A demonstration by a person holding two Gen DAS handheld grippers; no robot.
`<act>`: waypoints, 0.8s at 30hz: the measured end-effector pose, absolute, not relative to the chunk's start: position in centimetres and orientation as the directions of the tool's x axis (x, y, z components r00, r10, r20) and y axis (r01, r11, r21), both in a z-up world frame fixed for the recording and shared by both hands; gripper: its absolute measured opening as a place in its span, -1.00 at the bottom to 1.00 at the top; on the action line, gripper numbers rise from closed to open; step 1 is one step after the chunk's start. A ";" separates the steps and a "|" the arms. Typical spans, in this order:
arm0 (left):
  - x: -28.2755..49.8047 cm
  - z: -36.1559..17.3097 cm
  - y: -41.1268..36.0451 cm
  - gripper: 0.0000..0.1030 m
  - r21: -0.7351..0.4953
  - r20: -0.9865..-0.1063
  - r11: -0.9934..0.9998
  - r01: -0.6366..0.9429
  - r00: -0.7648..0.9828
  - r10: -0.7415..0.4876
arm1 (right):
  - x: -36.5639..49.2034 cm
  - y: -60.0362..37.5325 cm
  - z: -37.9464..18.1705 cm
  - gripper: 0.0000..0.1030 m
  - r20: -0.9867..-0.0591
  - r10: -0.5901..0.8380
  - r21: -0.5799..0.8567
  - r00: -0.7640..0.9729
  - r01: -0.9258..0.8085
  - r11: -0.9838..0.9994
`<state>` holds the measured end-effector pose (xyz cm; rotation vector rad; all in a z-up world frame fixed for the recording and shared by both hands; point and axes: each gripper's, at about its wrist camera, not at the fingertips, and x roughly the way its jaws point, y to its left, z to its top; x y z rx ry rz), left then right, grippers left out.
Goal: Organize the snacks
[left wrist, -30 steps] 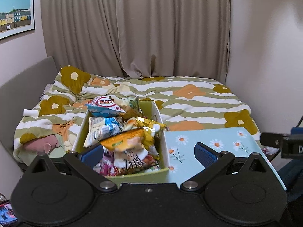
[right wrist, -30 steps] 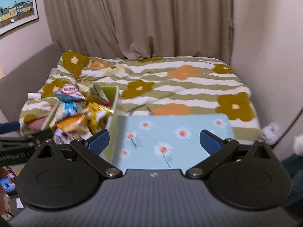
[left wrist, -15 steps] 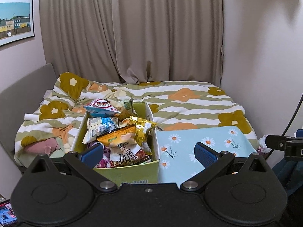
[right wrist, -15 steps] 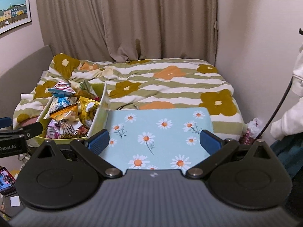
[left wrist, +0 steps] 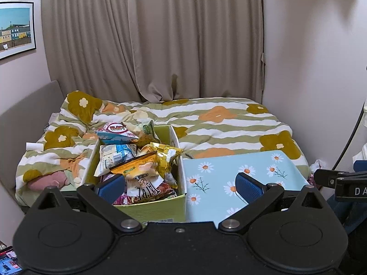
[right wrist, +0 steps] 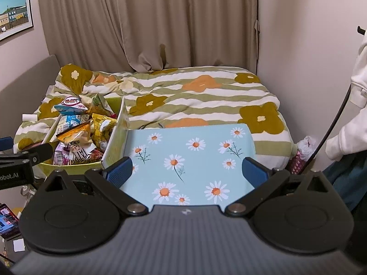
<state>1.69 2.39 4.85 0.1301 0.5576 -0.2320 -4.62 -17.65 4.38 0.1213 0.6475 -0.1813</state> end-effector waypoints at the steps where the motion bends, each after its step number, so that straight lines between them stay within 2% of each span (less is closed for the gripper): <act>1: 1.7 4.9 2.4 1.00 0.059 -0.538 0.966 0.253 0.823 -0.183 | -4.6 -17.7 4.4 1.00 -0.609 -0.130 0.056 0.782 0.206 0.977; 24: 1.6 4.8 2.8 1.00 0.055 -0.544 0.969 0.242 0.821 -0.174 | -4.5 -17.7 4.2 1.00 -0.611 -0.127 0.057 0.781 0.203 0.978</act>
